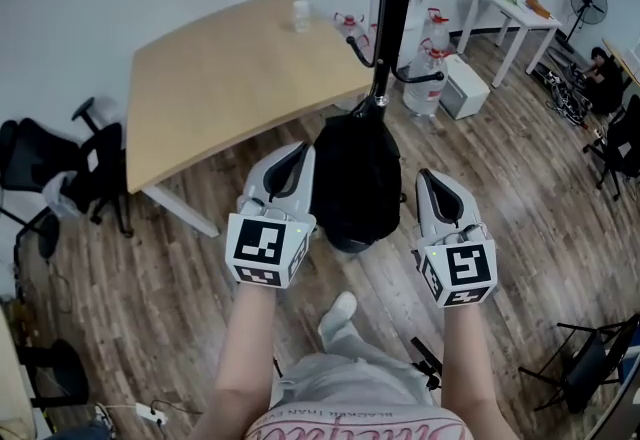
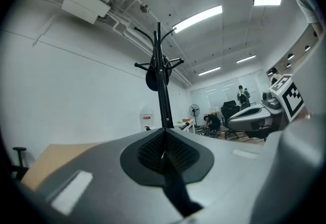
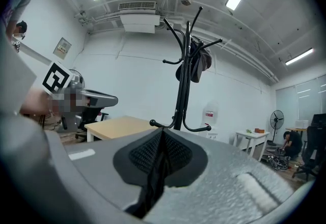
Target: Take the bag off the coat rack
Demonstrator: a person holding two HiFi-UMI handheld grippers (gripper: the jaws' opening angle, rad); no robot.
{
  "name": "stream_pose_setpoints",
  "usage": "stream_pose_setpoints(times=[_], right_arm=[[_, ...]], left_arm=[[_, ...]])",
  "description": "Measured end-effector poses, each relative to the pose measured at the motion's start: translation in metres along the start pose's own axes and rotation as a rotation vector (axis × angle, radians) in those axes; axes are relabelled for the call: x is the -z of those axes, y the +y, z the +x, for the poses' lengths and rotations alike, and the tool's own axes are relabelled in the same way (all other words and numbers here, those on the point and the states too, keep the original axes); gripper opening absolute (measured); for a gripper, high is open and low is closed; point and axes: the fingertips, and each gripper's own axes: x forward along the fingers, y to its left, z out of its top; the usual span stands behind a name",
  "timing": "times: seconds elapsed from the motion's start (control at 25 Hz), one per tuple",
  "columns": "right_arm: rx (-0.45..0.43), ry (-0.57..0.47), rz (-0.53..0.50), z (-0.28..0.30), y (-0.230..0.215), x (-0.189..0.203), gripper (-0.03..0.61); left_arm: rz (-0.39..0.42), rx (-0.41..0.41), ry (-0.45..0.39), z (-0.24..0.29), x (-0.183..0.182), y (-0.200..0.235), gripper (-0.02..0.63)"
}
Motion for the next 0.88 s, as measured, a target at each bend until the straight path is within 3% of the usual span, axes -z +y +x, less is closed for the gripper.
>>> stream_pose_setpoints(times=[0.2, 0.36, 0.68, 0.76, 0.88], right_arm=[[0.017, 0.011, 0.028, 0.042, -0.025, 0.006, 0.003], [0.027, 0.017, 0.050, 0.069, -0.040, 0.011, 0.005], [-0.005, 0.022, 0.094, 0.106, -0.050, 0.026, 0.314], [-0.006, 0.026, 0.087, 0.108, -0.050, 0.028, 0.359], [0.003, 0.021, 0.093, 0.108, -0.054, 0.027, 0.367]], left_arm=[[-0.004, 0.030, 0.009, 0.051, 0.006, 0.018, 0.012], [-0.069, 0.059, -0.004, 0.081, 0.014, 0.033, 0.020], [-0.080, 0.209, 0.013, 0.117, 0.037, 0.034, 0.295], [-0.078, 0.227, 0.018, 0.121, 0.041, 0.038, 0.336], [-0.074, 0.245, 0.020, 0.126, 0.041, 0.043, 0.356]])
